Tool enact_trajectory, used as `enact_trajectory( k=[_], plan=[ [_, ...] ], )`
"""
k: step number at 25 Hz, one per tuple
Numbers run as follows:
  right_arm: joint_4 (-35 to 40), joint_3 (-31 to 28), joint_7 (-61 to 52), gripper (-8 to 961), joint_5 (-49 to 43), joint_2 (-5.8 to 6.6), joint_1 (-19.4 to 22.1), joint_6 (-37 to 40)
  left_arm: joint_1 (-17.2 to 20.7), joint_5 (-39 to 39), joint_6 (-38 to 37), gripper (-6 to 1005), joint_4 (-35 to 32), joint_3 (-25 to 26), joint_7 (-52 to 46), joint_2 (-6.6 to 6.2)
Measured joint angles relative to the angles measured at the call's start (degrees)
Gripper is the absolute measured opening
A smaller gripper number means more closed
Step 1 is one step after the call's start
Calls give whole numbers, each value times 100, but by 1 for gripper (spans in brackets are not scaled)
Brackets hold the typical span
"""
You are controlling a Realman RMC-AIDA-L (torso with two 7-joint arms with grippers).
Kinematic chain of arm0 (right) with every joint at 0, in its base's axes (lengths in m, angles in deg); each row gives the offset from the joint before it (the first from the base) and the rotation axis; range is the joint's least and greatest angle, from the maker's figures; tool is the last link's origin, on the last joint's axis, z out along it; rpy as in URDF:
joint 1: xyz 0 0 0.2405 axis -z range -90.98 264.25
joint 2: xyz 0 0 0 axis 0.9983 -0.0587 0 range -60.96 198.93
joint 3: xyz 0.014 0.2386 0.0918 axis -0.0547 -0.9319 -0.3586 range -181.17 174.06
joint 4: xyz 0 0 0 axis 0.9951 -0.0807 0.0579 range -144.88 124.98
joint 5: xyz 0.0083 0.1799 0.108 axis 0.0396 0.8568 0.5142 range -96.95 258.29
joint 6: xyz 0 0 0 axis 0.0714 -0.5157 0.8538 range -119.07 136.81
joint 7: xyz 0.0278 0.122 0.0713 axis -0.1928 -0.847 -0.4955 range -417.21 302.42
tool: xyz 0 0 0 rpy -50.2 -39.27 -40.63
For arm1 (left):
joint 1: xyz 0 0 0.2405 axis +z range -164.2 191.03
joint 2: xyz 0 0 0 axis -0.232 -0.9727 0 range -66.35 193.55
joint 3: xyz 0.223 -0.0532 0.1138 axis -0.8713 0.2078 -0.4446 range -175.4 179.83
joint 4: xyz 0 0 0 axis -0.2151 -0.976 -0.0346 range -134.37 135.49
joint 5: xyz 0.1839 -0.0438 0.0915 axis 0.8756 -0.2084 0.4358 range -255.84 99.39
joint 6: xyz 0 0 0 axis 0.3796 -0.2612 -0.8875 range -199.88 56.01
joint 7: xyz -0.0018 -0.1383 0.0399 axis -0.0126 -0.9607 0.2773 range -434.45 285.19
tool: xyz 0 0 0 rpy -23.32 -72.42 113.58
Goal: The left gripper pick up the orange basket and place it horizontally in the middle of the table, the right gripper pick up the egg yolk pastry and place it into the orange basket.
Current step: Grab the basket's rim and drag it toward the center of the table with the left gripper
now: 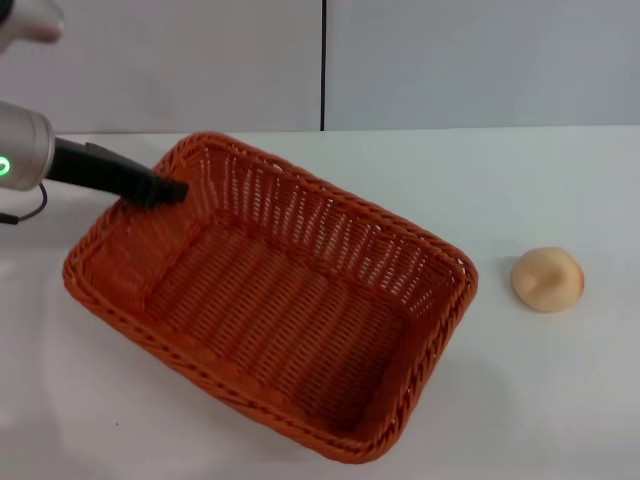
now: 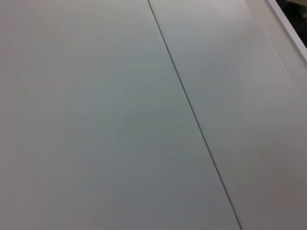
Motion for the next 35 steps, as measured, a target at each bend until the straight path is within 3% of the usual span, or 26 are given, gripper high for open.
enact_trajectory(
  k=[6,15,25,35],
  plan=[
    [12,0,0,810,0,6,-25,-86,335,-722,-75,186,-507,85,-563,-30],
    [29,-1,0,809,0,17,-62,-238,1216,-1811,-73,179,-819,653,-760,-20],
    [29,-1,0,807,1,13,-219,-409,2076,-3608,323,198,21,646,-148,2],
    [34,0,0,805,1,11,-274,-570,2294,-4070,601,221,871,607,265,19]
  ],
)
